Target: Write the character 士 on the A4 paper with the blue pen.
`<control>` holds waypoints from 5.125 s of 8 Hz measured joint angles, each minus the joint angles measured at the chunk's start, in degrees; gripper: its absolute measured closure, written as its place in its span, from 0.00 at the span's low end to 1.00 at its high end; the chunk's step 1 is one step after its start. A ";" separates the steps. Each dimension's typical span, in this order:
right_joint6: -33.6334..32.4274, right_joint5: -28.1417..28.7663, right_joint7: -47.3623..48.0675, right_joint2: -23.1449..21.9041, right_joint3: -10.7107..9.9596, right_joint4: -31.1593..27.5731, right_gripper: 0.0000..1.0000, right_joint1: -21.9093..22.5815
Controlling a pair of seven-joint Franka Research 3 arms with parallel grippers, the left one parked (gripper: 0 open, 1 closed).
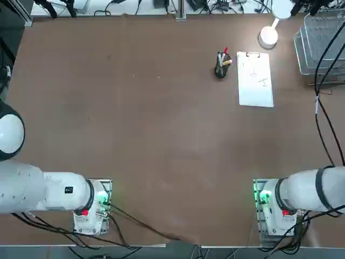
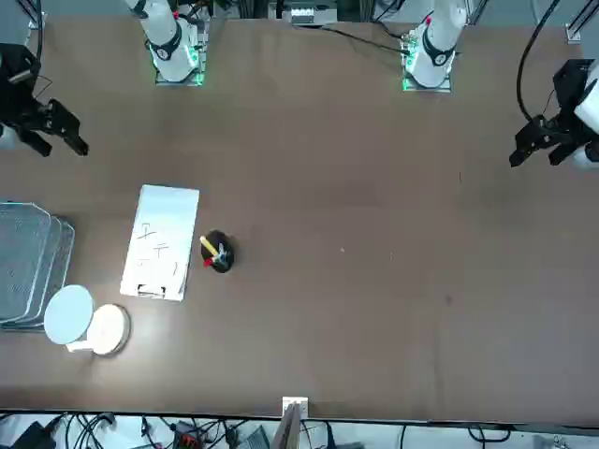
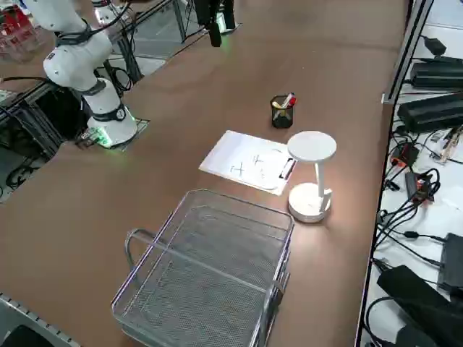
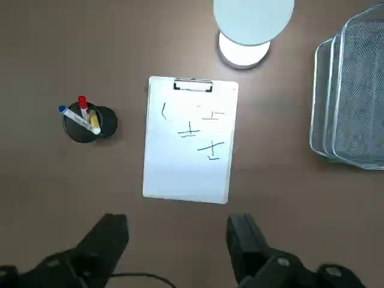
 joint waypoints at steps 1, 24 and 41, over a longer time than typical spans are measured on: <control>-0.13 -0.06 0.01 0.00 -0.01 0.00 0.00 0.00; 6.41 -10.57 55.40 42.62 3.47 28.10 0.00 21.24; 4.02 -5.88 64.75 53.99 3.00 35.84 0.19 22.42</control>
